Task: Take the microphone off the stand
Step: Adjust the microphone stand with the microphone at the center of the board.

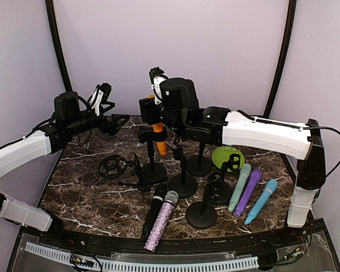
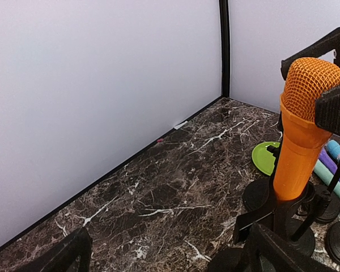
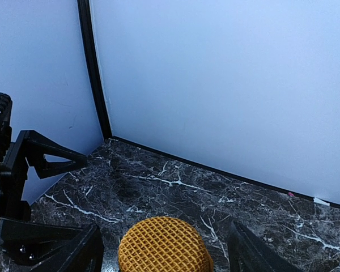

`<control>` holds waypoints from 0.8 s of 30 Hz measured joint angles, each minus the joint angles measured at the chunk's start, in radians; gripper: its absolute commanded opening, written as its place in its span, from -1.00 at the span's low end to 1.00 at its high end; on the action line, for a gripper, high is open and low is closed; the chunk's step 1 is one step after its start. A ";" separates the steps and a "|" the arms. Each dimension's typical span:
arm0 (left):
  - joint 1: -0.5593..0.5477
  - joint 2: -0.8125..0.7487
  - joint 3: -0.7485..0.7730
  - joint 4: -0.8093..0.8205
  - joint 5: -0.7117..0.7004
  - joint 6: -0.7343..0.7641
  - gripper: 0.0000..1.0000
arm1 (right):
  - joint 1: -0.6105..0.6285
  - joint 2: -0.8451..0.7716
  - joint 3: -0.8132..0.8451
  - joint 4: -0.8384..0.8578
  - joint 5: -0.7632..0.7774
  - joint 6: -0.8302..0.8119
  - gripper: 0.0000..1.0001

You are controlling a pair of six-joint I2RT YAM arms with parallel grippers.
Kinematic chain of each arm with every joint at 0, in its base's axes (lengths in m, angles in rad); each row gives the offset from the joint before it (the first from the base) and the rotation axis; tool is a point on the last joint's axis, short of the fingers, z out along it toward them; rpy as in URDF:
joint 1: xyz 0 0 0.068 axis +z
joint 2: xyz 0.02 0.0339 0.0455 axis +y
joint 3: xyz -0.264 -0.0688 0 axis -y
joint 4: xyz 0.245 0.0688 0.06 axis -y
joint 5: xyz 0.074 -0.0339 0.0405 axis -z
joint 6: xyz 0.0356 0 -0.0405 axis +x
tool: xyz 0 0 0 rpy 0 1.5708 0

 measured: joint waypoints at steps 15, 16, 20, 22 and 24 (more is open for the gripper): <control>-0.002 0.016 -0.015 0.004 0.187 0.056 0.97 | -0.058 -0.011 -0.046 0.061 -0.188 -0.107 -0.36; -0.005 0.024 -0.014 0.002 0.216 0.061 0.97 | -0.075 -0.017 -0.057 0.073 -0.235 -0.111 -0.36; -0.012 0.074 -0.003 -0.024 0.303 0.072 0.97 | -0.132 -0.032 -0.092 0.116 -0.405 -0.123 -0.37; -0.019 0.106 0.008 -0.039 0.332 0.074 0.97 | -0.153 -0.033 -0.099 0.130 -0.476 -0.128 -0.37; -0.027 0.131 0.017 -0.050 0.340 0.079 0.98 | -0.164 -0.033 -0.102 0.136 -0.534 -0.134 -0.37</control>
